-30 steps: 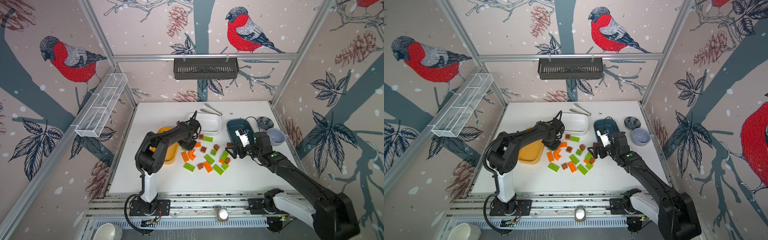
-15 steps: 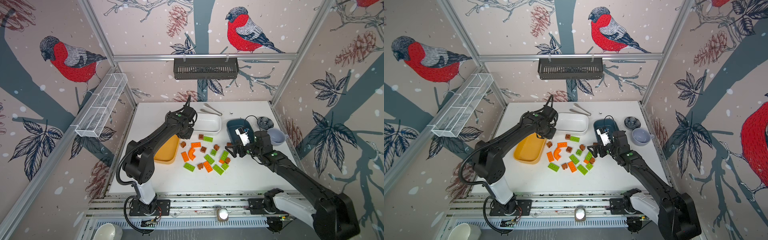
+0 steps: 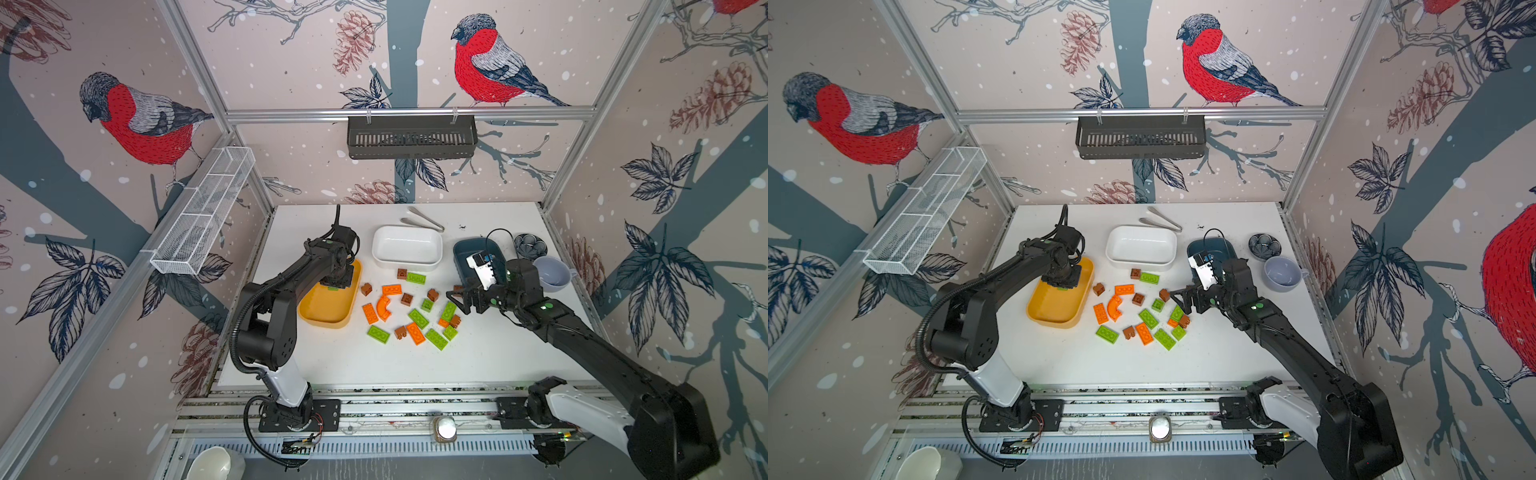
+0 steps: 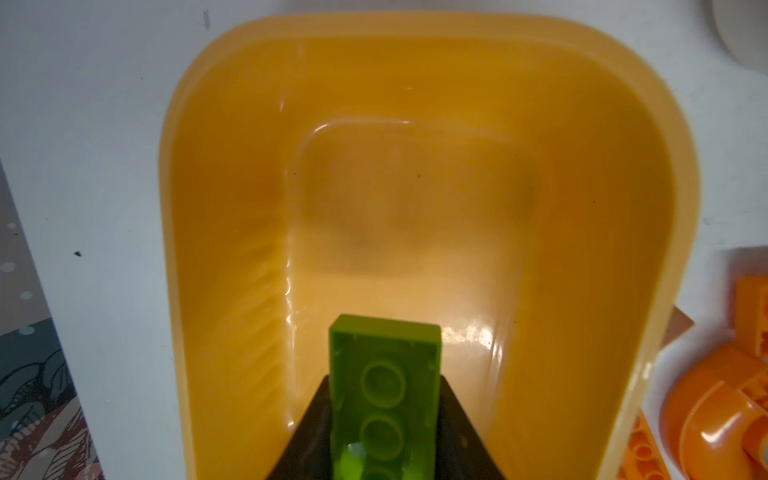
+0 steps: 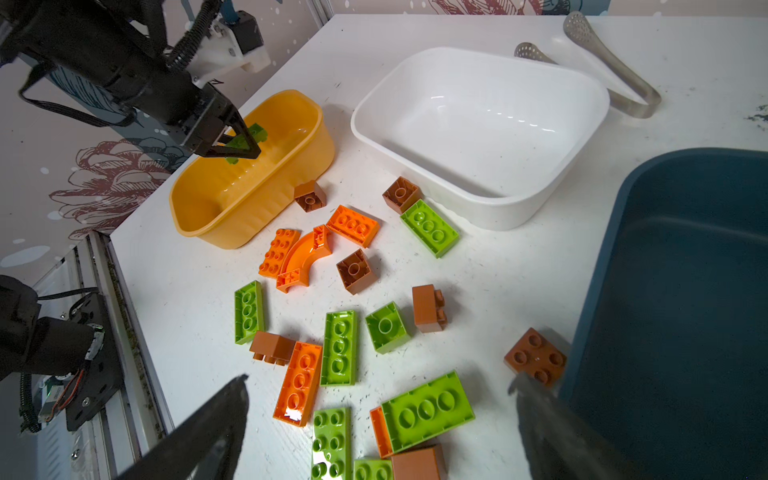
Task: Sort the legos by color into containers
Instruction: 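Move the lime-green brick over the yellow tub and release it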
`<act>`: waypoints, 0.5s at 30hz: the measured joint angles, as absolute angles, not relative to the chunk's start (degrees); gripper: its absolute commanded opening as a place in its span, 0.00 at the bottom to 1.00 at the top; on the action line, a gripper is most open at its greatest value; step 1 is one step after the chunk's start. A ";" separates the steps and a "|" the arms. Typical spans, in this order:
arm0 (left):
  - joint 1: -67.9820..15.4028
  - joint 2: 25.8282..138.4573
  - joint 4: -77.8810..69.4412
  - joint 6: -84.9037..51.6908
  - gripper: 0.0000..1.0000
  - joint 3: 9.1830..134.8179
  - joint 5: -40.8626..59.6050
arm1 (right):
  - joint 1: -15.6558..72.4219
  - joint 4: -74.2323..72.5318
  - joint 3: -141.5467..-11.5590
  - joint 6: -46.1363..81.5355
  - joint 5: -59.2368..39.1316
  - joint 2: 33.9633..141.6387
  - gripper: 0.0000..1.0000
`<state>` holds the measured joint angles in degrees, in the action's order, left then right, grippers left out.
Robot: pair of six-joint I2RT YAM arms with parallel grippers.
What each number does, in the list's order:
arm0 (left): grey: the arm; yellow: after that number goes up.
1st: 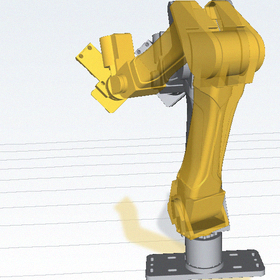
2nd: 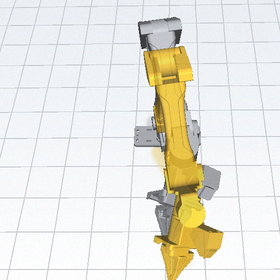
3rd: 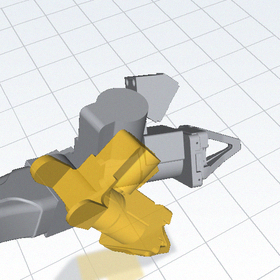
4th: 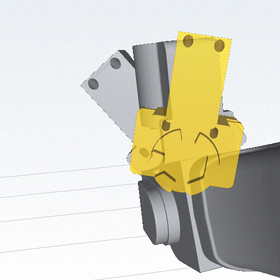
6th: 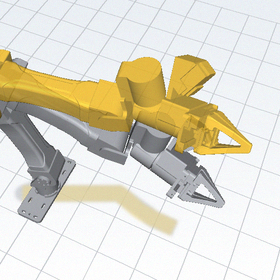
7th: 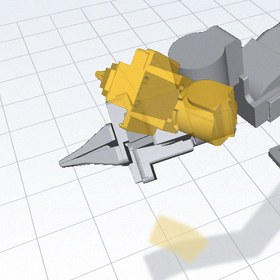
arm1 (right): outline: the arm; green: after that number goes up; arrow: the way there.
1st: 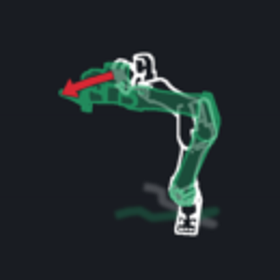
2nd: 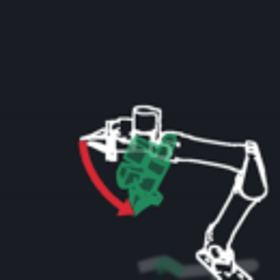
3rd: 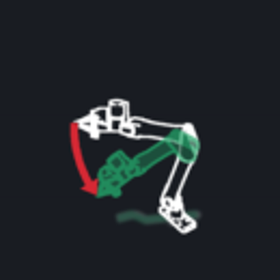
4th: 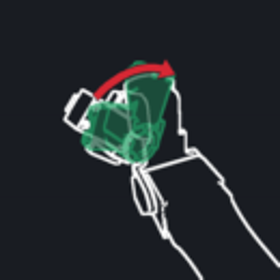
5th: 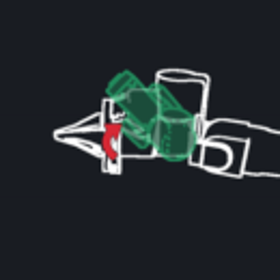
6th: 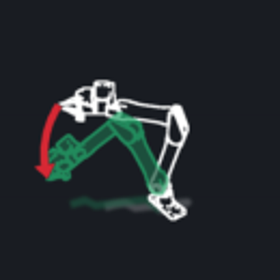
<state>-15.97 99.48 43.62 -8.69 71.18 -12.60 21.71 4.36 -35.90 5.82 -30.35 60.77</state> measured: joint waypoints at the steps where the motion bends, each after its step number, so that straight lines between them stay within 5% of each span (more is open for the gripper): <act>1: -15.73 100.42 42.72 -8.71 0.45 71.02 -12.49 | 21.80 4.36 -35.94 5.82 -30.35 60.77 0.99; 4: -15.46 102.37 41.71 -9.04 0.60 71.24 -12.60 | 21.91 4.40 -36.16 5.82 -30.33 60.73 0.99; 15: -19.44 98.24 44.31 -11.25 0.66 78.78 -8.80 | 21.89 4.62 -36.69 5.63 -29.63 60.58 0.99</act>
<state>-19.44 98.24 44.31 -11.25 78.78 -8.80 21.89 4.62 -36.69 5.63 -29.63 60.58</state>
